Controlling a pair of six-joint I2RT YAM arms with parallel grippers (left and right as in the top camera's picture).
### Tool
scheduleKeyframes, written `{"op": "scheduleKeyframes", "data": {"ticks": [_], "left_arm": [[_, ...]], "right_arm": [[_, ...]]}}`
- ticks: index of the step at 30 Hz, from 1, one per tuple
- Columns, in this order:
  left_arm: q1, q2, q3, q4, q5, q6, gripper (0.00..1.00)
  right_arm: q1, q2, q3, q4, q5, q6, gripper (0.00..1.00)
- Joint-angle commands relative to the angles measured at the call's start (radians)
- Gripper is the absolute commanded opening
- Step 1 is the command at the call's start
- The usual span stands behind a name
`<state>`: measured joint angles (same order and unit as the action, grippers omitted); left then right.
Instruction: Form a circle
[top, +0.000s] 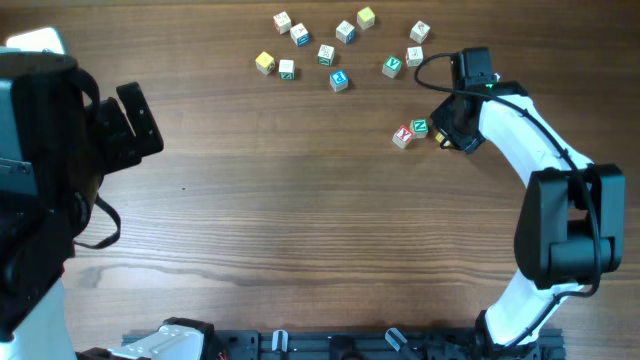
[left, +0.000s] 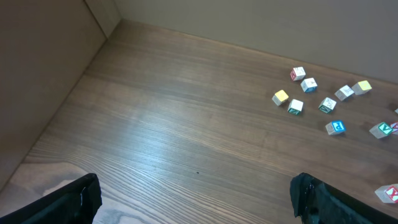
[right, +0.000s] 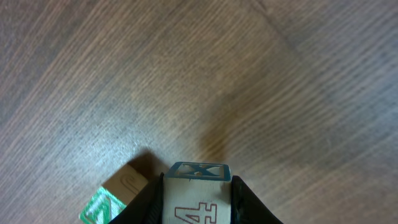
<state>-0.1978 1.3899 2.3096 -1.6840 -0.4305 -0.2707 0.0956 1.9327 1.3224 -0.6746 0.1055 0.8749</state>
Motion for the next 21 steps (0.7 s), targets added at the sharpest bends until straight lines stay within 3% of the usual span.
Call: {"op": "scheduleKeyframes", "data": {"ticks": [1,17,21], "left_arm": [[0.005,0.0,0.0,0.0,-0.016,0.002,1.0],[0.005,0.0,0.0,0.0,-0.016,0.002,1.0],[0.005,0.0,0.0,0.0,-0.016,0.002,1.0]], "right_arm": [[0.002,0.025,-0.008,0.024,0.008,0.016,0.28],[0.004,0.094,-0.008,0.053,-0.003,0.018,0.29],[0.004,0.097,-0.008,0.054,-0.003,0.019,0.36]]}}
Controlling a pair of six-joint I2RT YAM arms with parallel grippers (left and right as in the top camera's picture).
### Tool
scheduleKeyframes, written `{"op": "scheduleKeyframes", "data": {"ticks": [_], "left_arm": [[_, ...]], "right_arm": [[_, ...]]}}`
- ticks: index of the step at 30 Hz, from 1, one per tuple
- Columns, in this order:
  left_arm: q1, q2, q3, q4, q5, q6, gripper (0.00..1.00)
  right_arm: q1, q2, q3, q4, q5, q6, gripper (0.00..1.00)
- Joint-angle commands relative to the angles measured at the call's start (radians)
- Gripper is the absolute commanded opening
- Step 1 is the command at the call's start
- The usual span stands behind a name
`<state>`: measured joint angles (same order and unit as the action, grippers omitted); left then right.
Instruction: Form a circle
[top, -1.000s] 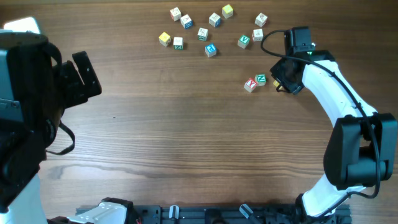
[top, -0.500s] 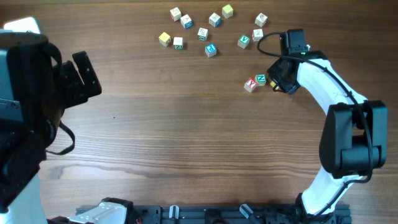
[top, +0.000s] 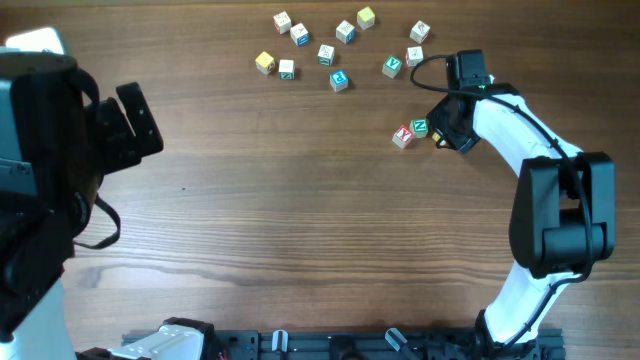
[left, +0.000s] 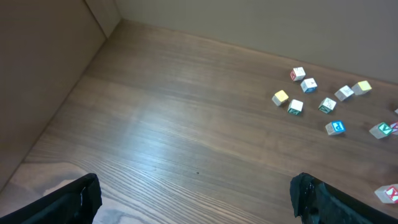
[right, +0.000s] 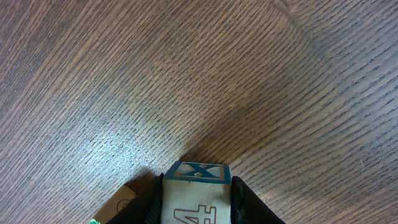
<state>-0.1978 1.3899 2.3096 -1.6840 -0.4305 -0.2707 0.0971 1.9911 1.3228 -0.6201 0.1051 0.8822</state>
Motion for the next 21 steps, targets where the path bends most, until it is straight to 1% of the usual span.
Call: {"op": "scheduleKeyframes", "data": {"ticks": [1,4,8,14,21], "left_arm": [[0.005,0.0,0.0,0.0,-0.016,0.002,1.0],[0.005,0.0,0.0,0.0,-0.016,0.002,1.0],[0.005,0.0,0.0,0.0,-0.016,0.002,1.0],[0.005,0.0,0.0,0.0,-0.016,0.002,1.0],[0.005,0.0,0.0,0.0,-0.016,0.002,1.0]], "right_arm": [[0.002,0.039,-0.009,-0.001,-0.003,0.011,0.41],[0.002,0.039,-0.009,-0.001,-0.004,0.011,0.51],[0.001,0.038,-0.008,0.003,-0.01,0.011,0.58],[0.0,0.038,-0.005,0.038,-0.01,0.008,0.6],[-0.016,0.038,0.007,0.028,-0.01,0.007,0.6]]}}
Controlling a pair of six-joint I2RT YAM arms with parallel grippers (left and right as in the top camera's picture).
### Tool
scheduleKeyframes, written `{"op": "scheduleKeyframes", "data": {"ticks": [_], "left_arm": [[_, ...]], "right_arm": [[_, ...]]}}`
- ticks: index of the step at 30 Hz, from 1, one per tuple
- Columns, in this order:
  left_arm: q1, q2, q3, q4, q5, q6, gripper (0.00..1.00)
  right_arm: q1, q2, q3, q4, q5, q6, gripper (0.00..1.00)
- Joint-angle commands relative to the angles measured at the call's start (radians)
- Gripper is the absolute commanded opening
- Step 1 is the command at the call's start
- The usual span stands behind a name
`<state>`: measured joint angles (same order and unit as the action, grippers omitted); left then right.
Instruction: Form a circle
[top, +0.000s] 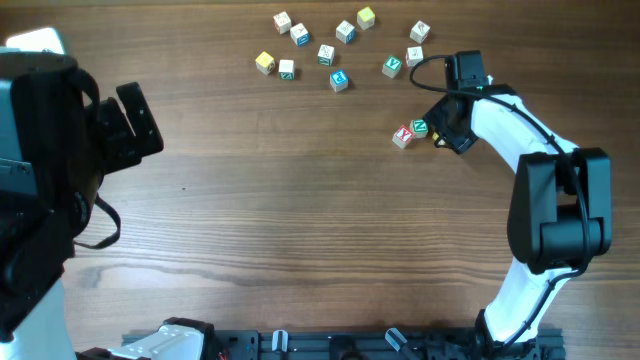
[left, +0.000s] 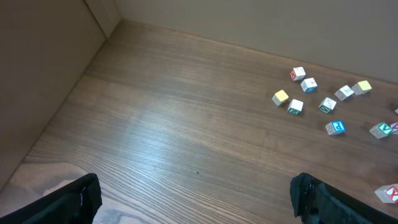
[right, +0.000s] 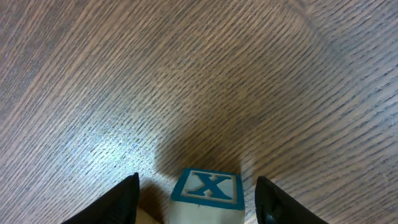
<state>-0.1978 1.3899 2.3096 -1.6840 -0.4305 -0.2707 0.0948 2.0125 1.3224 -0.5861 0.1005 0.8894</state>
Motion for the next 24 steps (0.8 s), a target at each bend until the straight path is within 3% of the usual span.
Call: {"op": "scheduleKeyframes", "data": {"ticks": [1,6,13,19,22,24], "left_arm": [[0.005,0.0,0.0,0.0,-0.016,0.002,1.0],[0.005,0.0,0.0,0.0,-0.016,0.002,1.0],[0.005,0.0,0.0,0.0,-0.016,0.002,1.0],[0.005,0.0,0.0,0.0,-0.016,0.002,1.0],[0.005,0.0,0.0,0.0,-0.016,0.002,1.0],[0.005,0.0,0.0,0.0,-0.016,0.002,1.0]], "right_arm": [[-0.016,0.016,0.007,-0.009,-0.005,0.0,0.6],[-0.024,0.016,0.008,-0.004,-0.005,-0.027,0.58],[-0.033,0.016,0.027,0.0,-0.005,-0.061,0.72],[-0.049,-0.015,0.119,-0.005,-0.005,-0.131,0.77],[-0.051,-0.016,0.137,-0.002,-0.005,-0.13,0.69],[-0.051,-0.015,0.136,-0.012,-0.005,-0.13,0.56]]}}
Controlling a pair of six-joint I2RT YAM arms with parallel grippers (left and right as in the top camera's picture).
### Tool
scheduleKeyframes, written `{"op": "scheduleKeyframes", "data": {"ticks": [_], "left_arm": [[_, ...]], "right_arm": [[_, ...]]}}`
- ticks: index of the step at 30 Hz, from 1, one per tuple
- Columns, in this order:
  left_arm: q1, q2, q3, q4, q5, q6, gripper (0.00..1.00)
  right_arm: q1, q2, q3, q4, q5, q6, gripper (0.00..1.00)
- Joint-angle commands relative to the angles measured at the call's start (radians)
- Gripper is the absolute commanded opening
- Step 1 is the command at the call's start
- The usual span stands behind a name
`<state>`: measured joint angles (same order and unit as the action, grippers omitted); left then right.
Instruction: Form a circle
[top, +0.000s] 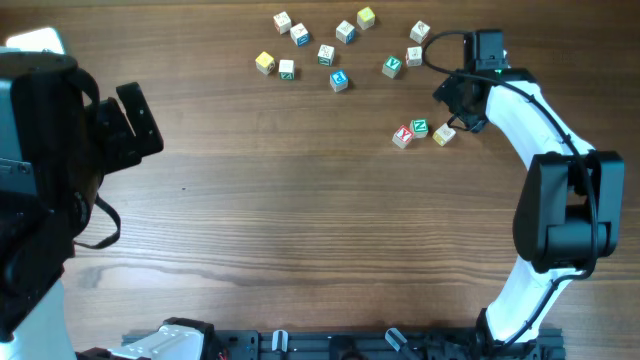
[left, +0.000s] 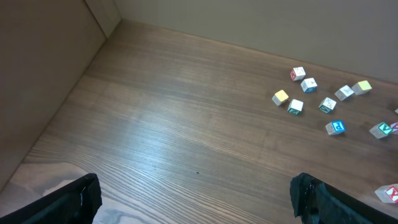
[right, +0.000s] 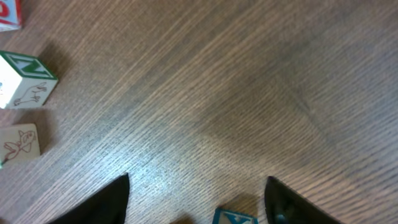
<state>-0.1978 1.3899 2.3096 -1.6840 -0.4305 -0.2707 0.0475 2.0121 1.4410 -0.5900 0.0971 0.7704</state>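
Note:
Several lettered wooden cubes lie at the table's far side in the overhead view. A loose cluster (top: 340, 45) sits at the back. Nearer, three cubes stand in a row: a red Y cube (top: 402, 137), a green N cube (top: 421, 127) and a blue X cube (top: 444, 134). My right gripper (top: 466, 100) hangs open just behind the X cube, apart from it. In the right wrist view the X cube (right: 235, 218) peeks in at the bottom edge between the spread fingers (right: 109, 199). My left gripper (top: 135, 120) is open far to the left, holding nothing.
Bare wooden tabletop (top: 300, 220) fills the middle and front. The left wrist view shows a wall edge (left: 102, 18) at the upper left and the cube cluster (left: 311, 99) far off to the right. The right wrist view shows the green N cube (right: 25, 81) at the left.
My right gripper has pulled back from the X cube toward the table's far side. The cube stays on the table beside the green N cube. The left arm has not moved.
My right gripper was shut on the blue X cube next to the green N cube, and held it there a moment later. Then the jaws stood open with the cube resting on the table. Now the gripper is clear of it.

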Motion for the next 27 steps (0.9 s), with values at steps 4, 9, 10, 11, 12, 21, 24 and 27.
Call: {"op": "scheduleKeyframes", "data": {"ticks": [4,9,10,11,12,21,24,27], "left_arm": [[0.005,0.0,0.0,0.0,-0.016,0.002,1.0],[0.005,0.0,0.0,0.0,-0.016,0.002,1.0],[0.005,0.0,0.0,0.0,-0.016,0.002,1.0],[0.005,0.0,0.0,0.0,-0.016,0.002,1.0],[0.005,0.0,0.0,0.0,-0.016,0.002,1.0],[0.005,0.0,0.0,0.0,-0.016,0.002,1.0],[0.005,0.0,0.0,0.0,-0.016,0.002,1.0],[0.005,0.0,0.0,0.0,-0.016,0.002,1.0]], "right_arm": [[-0.004,-0.008,0.016,-0.05,0.011,-0.008,0.32],[-0.006,-0.004,0.001,-0.061,0.045,-0.008,0.2],[-0.008,-0.004,-0.005,-0.06,0.045,-0.003,0.18],[-0.009,-0.004,-0.012,-0.061,0.045,0.012,0.16],[-0.01,-0.004,-0.019,-0.061,0.048,0.026,0.15],[-0.01,-0.003,-0.048,-0.071,0.03,0.07,0.1],[-0.01,-0.003,-0.048,-0.081,-0.006,0.07,0.1],[-0.01,-0.003,-0.048,-0.098,-0.015,0.07,0.09]]}}
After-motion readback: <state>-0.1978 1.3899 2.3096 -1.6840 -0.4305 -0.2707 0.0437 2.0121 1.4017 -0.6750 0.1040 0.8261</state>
